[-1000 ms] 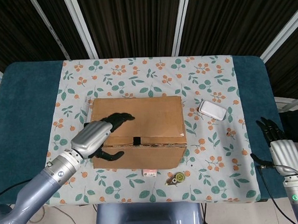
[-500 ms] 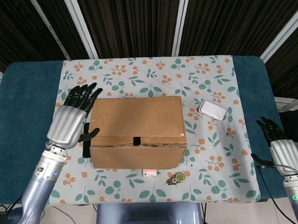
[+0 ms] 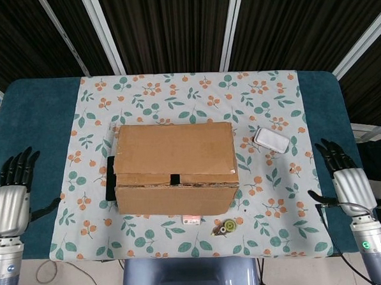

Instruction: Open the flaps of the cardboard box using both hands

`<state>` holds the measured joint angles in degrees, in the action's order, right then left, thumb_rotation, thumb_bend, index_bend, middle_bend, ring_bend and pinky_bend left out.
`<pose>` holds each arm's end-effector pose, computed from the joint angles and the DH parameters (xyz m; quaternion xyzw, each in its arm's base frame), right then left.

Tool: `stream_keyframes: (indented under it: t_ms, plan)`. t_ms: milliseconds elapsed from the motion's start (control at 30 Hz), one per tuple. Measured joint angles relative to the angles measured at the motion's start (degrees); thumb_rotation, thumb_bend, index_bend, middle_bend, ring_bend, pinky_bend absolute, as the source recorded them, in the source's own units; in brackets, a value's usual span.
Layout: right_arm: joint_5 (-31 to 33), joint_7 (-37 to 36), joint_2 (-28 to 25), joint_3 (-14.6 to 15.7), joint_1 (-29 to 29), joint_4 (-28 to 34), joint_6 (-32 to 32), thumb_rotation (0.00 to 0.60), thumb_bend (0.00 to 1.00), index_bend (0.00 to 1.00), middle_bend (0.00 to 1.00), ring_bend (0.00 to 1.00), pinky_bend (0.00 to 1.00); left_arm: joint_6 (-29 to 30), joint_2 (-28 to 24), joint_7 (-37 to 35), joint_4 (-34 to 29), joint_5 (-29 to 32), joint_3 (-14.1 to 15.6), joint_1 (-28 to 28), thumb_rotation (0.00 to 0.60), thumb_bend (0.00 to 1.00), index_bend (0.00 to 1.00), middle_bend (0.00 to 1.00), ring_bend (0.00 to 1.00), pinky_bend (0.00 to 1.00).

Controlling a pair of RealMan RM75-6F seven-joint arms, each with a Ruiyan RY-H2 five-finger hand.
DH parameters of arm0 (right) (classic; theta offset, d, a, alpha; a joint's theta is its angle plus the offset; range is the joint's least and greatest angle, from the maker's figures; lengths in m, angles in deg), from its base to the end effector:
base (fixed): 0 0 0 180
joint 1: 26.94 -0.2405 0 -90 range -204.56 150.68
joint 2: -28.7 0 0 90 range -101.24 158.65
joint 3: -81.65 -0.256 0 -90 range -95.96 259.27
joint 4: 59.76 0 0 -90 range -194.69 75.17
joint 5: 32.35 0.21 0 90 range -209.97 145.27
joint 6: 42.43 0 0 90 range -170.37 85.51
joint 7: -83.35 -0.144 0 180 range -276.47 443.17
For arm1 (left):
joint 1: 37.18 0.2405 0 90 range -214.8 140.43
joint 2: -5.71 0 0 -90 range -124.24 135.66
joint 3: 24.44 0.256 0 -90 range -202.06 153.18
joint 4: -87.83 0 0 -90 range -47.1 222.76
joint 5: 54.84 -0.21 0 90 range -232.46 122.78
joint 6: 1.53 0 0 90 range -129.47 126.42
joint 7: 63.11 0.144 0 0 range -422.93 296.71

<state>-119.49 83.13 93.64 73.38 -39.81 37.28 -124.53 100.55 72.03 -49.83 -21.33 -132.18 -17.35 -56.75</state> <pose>-0.2538 -0.2364 0.1533 0.6038 -0.3579 0.4756 0.5303 -0.2309 0.2032 0.1522 -0.5592 -0.3591 -0.4601 0.5888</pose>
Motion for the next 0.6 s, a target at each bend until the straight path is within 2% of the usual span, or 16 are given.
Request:
stream_keyframes:
  t_ms: [100, 300, 600]
  plan:
    - [0.01, 3.35, -0.64, -1.16, -2.17, 4.68, 2.04, 0.600, 0.11, 0.00, 0.00, 0.00, 0.22, -1.33, -0.41, -2.15, 1.95, 0.71, 0.11, 1.22, 0.600, 0.05, 0.00, 0.00, 0.00, 0.01]
    - [3.20, 11.89, -0.12, -3.83, -7.81, 12.76, 8.46, 0.600, 0.11, 0.00, 0.00, 0.00, 0.22, -3.09, -1.42, -4.65, 2.27, 0.88, -2.27, 2.36, 0.600, 0.05, 0.00, 0.00, 0.00, 0.01]
    - [12.22, 22.23, 7.97, -6.46, -14.89, 15.87, 13.83, 0.600, 0.13, 0.00, 0.00, 0.00, 0.22, -5.01, -2.50, -6.61, 2.15, 1.15, -5.63, 4.02, 0.600, 0.05, 0.00, 0.00, 0.00, 0.01]
